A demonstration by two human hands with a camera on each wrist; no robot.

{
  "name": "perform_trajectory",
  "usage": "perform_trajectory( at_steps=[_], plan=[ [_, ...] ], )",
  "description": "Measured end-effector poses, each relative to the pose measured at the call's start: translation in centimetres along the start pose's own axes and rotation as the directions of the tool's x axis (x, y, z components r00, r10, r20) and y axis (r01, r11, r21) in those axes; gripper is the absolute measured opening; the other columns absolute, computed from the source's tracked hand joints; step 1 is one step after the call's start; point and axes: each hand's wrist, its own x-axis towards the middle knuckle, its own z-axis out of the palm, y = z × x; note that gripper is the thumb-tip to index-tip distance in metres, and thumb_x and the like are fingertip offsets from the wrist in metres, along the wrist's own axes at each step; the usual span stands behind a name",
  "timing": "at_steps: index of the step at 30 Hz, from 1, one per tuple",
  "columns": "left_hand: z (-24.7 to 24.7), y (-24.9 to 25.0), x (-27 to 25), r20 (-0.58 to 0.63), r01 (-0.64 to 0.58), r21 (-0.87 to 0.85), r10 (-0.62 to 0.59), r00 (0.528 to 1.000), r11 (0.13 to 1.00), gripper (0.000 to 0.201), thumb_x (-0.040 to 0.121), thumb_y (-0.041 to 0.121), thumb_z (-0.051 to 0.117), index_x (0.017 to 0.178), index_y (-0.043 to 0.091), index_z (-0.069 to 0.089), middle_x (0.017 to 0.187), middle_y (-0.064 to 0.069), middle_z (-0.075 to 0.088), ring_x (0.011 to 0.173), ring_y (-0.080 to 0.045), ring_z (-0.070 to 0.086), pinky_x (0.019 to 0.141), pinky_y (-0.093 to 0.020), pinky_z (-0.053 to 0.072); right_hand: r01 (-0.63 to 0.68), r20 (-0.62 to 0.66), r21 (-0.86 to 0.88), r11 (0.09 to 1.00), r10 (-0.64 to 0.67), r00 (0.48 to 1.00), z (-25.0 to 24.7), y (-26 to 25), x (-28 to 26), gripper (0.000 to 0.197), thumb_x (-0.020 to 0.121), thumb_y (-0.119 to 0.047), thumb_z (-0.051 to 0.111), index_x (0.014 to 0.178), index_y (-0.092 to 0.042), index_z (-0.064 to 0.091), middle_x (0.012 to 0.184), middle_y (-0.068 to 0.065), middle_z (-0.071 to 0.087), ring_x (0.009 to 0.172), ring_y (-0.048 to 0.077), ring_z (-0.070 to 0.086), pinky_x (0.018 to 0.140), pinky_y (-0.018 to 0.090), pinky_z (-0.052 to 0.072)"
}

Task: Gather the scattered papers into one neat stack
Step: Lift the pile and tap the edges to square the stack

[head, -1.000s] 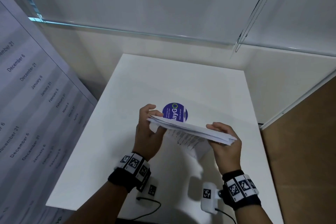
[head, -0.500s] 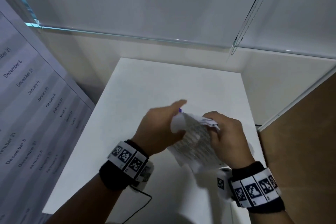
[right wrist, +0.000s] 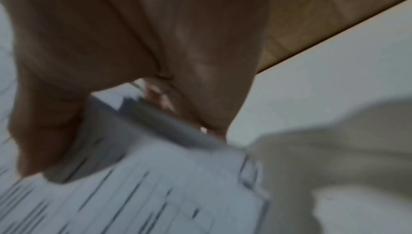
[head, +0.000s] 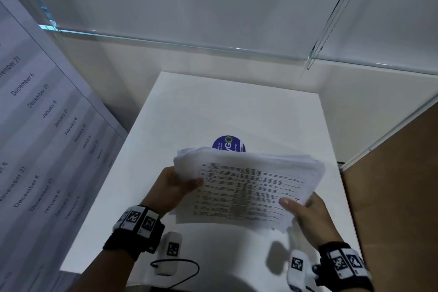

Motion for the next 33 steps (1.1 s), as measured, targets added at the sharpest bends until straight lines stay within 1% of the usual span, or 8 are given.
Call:
perform_trajectory(
  at_steps=[5, 9, 12, 17, 22, 26, 29, 33],
  plan=[
    [0.5, -1.3, 0.0, -0.085, 0.005, -0.055, -0.009, 0.996, 0.998, 0.033, 0.077, 0.021, 0.079, 0.106, 0.006, 0.073, 0.1, -0.01, 0.079, 0.096, -0.028, 0.075, 0.086, -0.047, 0.06, 0.241, -0.108, -0.031, 0.97, -0.243, 0.964, 1.2, -0.9, -0.3, 0.013, 0.086, -0.001, 0.072, 0.097, -0.005, 0.075, 0.089, 0.004, 0.08, 0.087, 0.025, 0.075, 0.066, 0.021, 0.057],
    [1.3, -1.7, -0.3, -0.186, -0.034, -0.061, 0.022, 0.982, 0.998, 0.026, 0.086, 0.001, 0.073, 0.108, 0.016, 0.071, 0.098, -0.002, 0.079, 0.092, -0.017, 0.075, 0.082, -0.035, 0.062, 0.31, -0.156, -0.071, 0.948, -0.318, 0.935, 1.7, -0.2, -0.4, 0.02, 0.085, 0.002, 0.073, 0.095, -0.015, 0.075, 0.088, -0.01, 0.079, 0.082, 0.005, 0.074, 0.072, 0.017, 0.057],
    [1.9, -1.9, -0.8, -0.202, -0.076, -0.012, 0.072, 0.977, 0.997, 0.03, 0.075, 0.018, 0.081, 0.103, 0.023, 0.07, 0.097, 0.002, 0.078, 0.089, -0.014, 0.073, 0.076, -0.031, 0.061, 0.318, -0.135, -0.11, 0.942, -0.331, 0.934, 1.6, 0.9, 0.0, 0.023, 0.082, 0.004, 0.075, 0.1, -0.01, 0.072, 0.086, -0.019, 0.077, 0.079, -0.001, 0.072, 0.071, 0.01, 0.053],
    [2.5, -2.9, -0.6, -0.214, -0.075, 0.033, 0.081, 0.974, 0.997, 0.043, 0.065, 0.039, 0.078, 0.104, 0.027, 0.065, 0.1, 0.003, 0.075, 0.095, -0.017, 0.071, 0.082, -0.044, 0.06, 0.277, -0.186, -0.072, 0.958, -0.286, 0.94, 2.1, 2.4, 0.6, 0.032, 0.078, 0.006, 0.079, 0.105, -0.011, 0.072, 0.097, -0.003, 0.079, 0.094, 0.013, 0.073, 0.088, 0.027, 0.054],
    [4.1, -1.8, -0.3, -0.307, -0.135, 0.013, 0.132, 0.942, 0.991, 0.019, 0.079, 0.021, 0.063, 0.095, 0.025, 0.071, 0.093, 0.009, 0.076, 0.085, -0.008, 0.071, 0.075, -0.04, 0.059, 0.308, -0.236, -0.061, 0.949, -0.313, 0.92, 2.3, 1.4, 0.5, 0.014, 0.089, -0.002, 0.069, 0.089, -0.016, 0.073, 0.066, -0.016, 0.073, 0.061, 0.001, 0.066, 0.066, 0.026, 0.053],
    [3.9, 0.3, -0.5, -0.363, -0.234, -0.11, 0.18, 0.914, 0.966, 0.011, 0.074, 0.01, 0.064, 0.083, 0.008, 0.069, 0.078, -0.013, 0.071, 0.072, -0.018, 0.063, 0.064, -0.04, 0.053, 0.409, -0.275, 0.065, 0.91, -0.378, 0.884, 1.7, -0.7, -0.4, 0.015, 0.089, 0.001, 0.068, 0.099, -0.009, 0.072, 0.085, -0.002, 0.077, 0.083, 0.006, 0.072, 0.075, 0.014, 0.055],
    [3.4, 1.1, -0.2, -0.314, -0.282, -0.122, 0.233, 0.921, 0.952, 0.02, 0.067, 0.014, 0.068, 0.086, 0.007, 0.066, 0.079, -0.013, 0.067, 0.072, -0.017, 0.061, 0.061, -0.033, 0.053, 0.455, -0.225, 0.06, 0.889, -0.432, 0.873, 1.4, -1.0, 0.0, 0.025, 0.085, 0.013, 0.066, 0.107, 0.002, 0.067, 0.1, 0.012, 0.073, 0.094, 0.016, 0.07, 0.083, 0.024, 0.057],
    [3.9, -0.1, 0.4, -0.283, -0.214, -0.018, 0.2, 0.938, 0.977, 0.031, 0.062, 0.026, 0.067, 0.091, 0.018, 0.066, 0.084, -0.003, 0.071, 0.078, -0.018, 0.066, 0.066, -0.043, 0.058, 0.371, -0.242, -0.005, 0.928, -0.361, 0.9, 2.0, 0.6, 0.7, 0.027, 0.083, 0.011, 0.07, 0.098, -0.012, 0.07, 0.097, 0.013, 0.074, 0.093, 0.028, 0.069, 0.082, 0.034, 0.056]
  ],
)
